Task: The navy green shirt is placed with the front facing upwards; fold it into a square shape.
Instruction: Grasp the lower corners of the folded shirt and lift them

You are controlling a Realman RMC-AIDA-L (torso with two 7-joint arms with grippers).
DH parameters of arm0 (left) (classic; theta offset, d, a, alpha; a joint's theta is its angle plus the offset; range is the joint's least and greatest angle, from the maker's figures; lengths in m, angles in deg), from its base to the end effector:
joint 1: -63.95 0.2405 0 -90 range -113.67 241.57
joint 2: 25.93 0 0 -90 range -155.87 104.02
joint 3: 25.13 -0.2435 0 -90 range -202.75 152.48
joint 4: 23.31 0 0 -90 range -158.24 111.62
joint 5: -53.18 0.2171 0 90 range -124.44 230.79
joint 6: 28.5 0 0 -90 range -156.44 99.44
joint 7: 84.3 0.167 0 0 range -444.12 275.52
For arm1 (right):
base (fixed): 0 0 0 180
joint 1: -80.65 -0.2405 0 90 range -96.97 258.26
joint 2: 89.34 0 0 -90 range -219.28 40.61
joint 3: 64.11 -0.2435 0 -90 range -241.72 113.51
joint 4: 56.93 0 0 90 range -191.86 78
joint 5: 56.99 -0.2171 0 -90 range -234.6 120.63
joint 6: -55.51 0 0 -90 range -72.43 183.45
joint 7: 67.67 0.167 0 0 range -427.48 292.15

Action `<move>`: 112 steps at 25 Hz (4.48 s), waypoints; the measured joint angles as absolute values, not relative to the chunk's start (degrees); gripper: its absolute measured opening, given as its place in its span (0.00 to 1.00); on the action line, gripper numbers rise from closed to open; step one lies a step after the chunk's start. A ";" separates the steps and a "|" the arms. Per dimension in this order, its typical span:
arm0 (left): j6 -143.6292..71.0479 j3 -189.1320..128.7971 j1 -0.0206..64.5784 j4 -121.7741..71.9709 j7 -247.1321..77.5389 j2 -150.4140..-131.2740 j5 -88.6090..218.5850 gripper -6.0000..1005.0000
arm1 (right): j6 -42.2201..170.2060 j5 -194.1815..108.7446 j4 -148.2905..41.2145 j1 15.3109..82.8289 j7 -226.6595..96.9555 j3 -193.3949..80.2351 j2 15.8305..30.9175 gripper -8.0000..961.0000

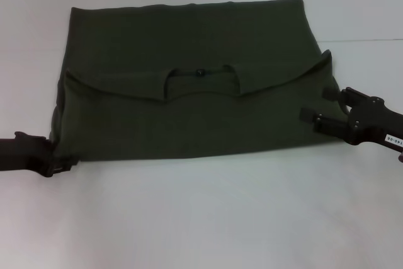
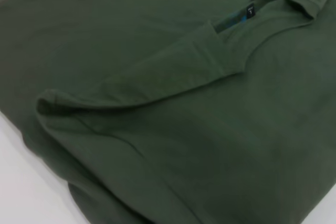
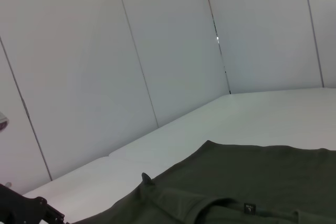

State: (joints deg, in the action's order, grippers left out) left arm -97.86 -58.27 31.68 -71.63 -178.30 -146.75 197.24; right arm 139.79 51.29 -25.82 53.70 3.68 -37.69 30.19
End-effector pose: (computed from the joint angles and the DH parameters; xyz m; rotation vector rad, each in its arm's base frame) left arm -0.3246 0.3747 0.0180 -2.4317 -0.8312 0.0198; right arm 0.2847 0.3413 0.0068 -2.3520 0.7239 0.8693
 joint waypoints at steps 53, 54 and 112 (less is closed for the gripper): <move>-98.29 -58.26 31.15 -73.50 -175.36 -147.56 192.05 0.08 | 116.21 62.19 -25.90 52.37 17.76 -35.88 29.46 0.36; -98.31 -58.27 31.17 -73.50 -175.26 -147.56 192.05 0.08 | 116.28 62.20 -25.90 52.41 17.76 -35.88 29.44 0.31; -138.48 -35.14 54.07 -81.07 -133.88 -150.10 191.79 0.12 | 156.27 64.08 -26.54 82.23 -23.95 -47.96 30.59 0.05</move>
State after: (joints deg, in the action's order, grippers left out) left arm -138.48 -35.14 54.07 -81.07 -133.88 -150.10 191.79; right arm 156.27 64.08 -26.54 82.23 -23.95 -47.96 30.59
